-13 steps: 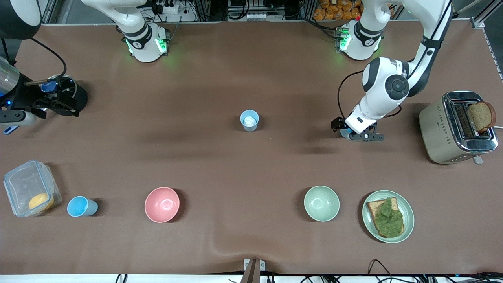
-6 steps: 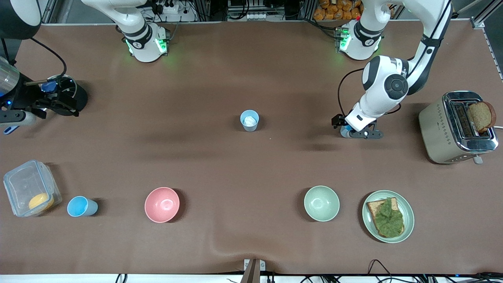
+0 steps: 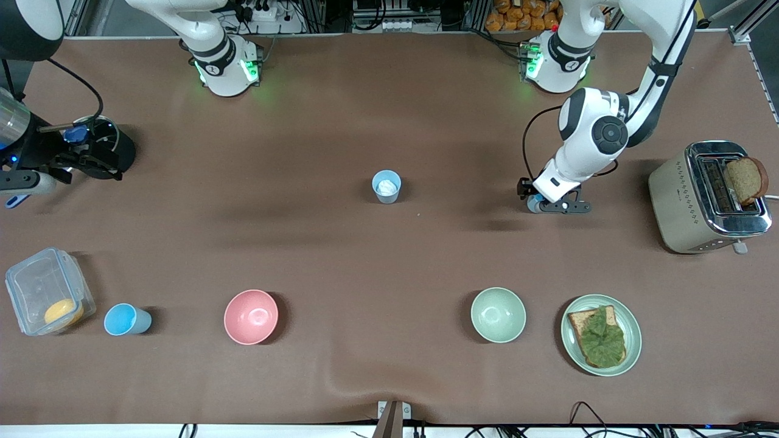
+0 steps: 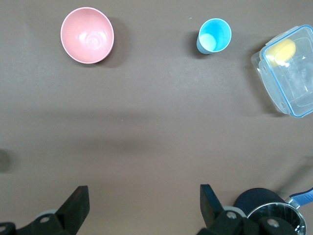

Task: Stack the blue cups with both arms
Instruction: 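Lift the held blue cup off the table with the left gripper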

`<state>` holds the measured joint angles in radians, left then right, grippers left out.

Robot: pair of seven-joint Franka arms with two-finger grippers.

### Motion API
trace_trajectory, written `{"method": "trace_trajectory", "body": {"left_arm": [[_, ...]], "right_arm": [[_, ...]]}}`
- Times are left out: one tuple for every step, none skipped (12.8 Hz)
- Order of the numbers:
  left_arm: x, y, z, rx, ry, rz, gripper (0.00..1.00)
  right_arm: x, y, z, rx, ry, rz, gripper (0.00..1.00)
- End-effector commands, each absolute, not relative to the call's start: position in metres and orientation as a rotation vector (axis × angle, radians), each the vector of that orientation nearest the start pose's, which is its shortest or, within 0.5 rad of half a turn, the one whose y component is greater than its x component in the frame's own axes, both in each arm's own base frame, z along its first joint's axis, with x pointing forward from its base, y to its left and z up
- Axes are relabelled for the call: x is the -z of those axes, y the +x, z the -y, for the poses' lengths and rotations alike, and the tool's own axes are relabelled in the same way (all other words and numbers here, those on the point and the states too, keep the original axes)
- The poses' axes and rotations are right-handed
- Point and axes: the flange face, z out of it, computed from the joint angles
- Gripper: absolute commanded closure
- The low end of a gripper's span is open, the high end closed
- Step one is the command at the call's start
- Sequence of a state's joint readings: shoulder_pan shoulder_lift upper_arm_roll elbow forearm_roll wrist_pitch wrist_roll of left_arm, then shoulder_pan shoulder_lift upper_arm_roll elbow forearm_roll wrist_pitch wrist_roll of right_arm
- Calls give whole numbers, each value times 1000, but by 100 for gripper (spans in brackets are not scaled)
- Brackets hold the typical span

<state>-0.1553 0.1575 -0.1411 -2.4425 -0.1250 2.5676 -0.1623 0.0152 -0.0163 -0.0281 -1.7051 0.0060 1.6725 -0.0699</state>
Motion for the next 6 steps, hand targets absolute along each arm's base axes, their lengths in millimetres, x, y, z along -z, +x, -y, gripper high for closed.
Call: {"method": "trace_trajectory", "body": {"left_arm": [[-246,465,141,-50,-3229,-37,100],[-248,465,139,-55,-3229,-31,100],[-257,472,133,-40,-3232,-2,100],[-265,474,132,-57,-3232,4,100],[-280,480,134,-65,-3233,-1,100],[-302,486,137,-74,-3235,-10,100]], "right_arm": [[-582,557,11,-34,-3148,91,0],[-582,557,11,-34,-3148,91,0],[-582,557,11,-34,-3148,91,0],[-582,557,11,-37,-3148,91,0],[-582,557,11,-37,-3148,91,0],[-582,557,11,-34,-3148,91,0]]}}
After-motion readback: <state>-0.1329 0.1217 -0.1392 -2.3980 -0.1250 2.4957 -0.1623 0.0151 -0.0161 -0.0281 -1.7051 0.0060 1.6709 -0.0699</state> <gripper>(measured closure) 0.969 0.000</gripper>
